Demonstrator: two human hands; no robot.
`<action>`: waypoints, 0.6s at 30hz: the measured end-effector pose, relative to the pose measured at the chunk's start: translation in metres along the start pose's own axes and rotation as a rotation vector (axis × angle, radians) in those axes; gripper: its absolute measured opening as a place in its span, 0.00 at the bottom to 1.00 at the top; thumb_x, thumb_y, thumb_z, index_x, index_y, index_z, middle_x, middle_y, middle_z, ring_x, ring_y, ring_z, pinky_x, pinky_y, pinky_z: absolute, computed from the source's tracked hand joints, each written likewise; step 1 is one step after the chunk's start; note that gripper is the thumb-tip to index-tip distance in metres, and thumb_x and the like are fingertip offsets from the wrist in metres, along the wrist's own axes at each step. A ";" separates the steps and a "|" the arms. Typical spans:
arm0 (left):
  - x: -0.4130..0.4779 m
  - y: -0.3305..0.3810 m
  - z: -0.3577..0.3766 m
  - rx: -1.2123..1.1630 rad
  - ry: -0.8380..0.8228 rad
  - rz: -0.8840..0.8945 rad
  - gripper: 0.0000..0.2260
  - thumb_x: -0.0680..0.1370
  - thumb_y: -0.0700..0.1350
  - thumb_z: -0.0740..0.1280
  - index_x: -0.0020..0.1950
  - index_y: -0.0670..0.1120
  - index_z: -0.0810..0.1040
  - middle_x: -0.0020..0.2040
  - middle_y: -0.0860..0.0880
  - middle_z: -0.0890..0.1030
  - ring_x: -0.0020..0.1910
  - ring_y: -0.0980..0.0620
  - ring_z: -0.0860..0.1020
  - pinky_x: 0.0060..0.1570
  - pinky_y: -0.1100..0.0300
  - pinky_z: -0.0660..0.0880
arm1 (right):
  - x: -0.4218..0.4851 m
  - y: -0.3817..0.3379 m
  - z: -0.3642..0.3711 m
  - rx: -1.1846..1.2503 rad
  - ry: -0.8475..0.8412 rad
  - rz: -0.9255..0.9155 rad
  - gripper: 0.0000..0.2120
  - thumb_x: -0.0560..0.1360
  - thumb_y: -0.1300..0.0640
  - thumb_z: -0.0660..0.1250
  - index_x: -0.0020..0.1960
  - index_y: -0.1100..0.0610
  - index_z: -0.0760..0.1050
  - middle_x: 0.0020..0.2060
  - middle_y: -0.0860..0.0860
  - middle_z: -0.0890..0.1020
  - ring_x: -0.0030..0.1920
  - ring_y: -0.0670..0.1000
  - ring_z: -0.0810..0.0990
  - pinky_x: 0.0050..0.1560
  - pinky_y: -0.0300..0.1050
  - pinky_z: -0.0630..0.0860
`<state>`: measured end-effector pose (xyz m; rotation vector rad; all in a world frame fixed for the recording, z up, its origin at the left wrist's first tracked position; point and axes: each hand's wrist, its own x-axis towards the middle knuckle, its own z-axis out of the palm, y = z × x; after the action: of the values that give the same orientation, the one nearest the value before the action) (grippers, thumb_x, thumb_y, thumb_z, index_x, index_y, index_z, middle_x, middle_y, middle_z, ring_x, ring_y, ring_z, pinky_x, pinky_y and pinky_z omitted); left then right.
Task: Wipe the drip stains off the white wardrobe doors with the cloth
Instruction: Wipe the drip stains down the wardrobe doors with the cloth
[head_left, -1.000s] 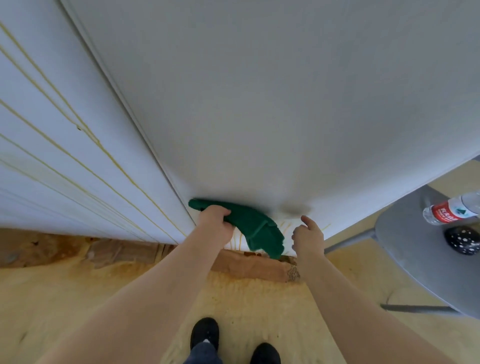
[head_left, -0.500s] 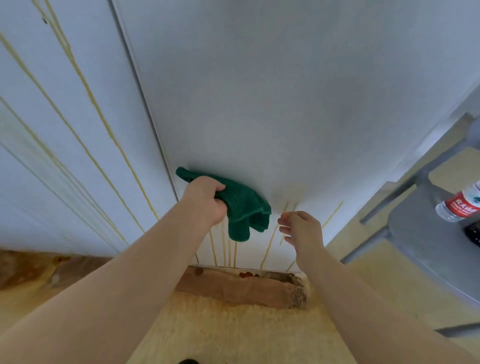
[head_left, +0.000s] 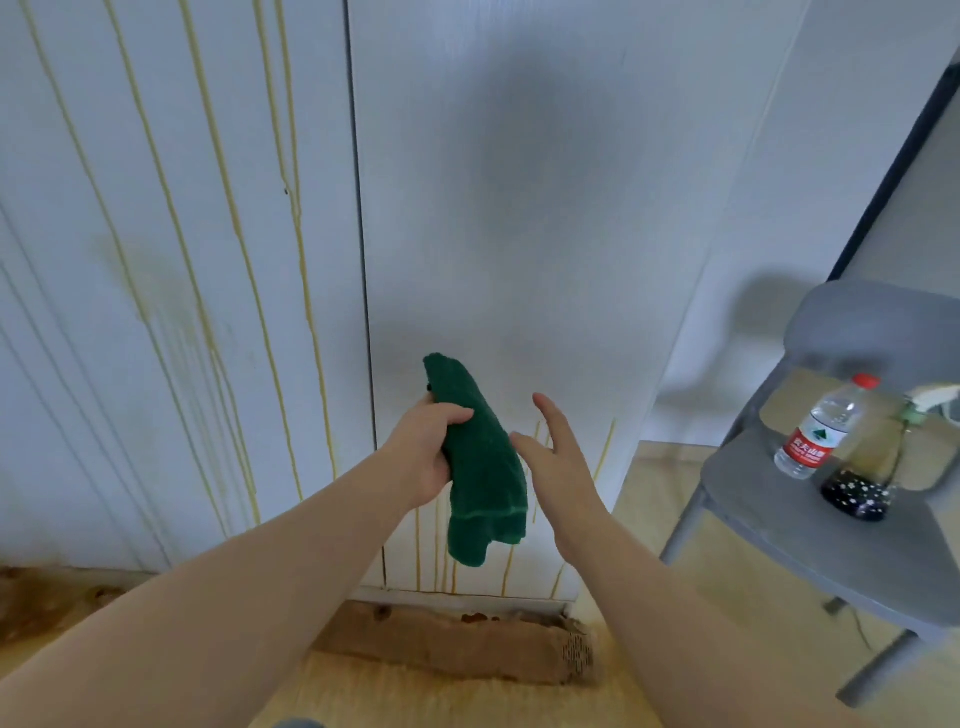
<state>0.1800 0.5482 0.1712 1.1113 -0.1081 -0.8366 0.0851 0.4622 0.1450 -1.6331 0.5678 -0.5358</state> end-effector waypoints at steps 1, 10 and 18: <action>0.001 0.000 0.002 0.036 -0.041 -0.034 0.13 0.80 0.38 0.59 0.64 0.43 0.73 0.55 0.41 0.79 0.51 0.42 0.78 0.49 0.49 0.76 | 0.004 -0.001 0.004 0.016 -0.021 -0.024 0.24 0.78 0.51 0.62 0.69 0.35 0.59 0.67 0.43 0.65 0.65 0.47 0.67 0.66 0.49 0.67; 0.055 -0.008 0.016 0.355 -0.236 -0.073 0.15 0.81 0.52 0.58 0.59 0.46 0.76 0.56 0.46 0.81 0.55 0.49 0.79 0.54 0.54 0.76 | 0.053 0.028 0.009 -0.027 0.163 -0.137 0.25 0.78 0.59 0.62 0.70 0.39 0.61 0.57 0.41 0.75 0.54 0.42 0.76 0.49 0.33 0.72; 0.137 -0.032 0.001 1.299 0.081 0.968 0.18 0.77 0.53 0.58 0.64 0.50 0.75 0.61 0.52 0.78 0.61 0.50 0.73 0.61 0.56 0.67 | 0.107 0.063 -0.007 0.012 0.682 -0.241 0.20 0.78 0.62 0.62 0.65 0.45 0.66 0.57 0.44 0.74 0.54 0.45 0.74 0.54 0.38 0.72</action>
<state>0.2578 0.4536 0.1023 1.9985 -1.1429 0.2882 0.1595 0.3813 0.0865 -1.4972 0.8612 -1.2946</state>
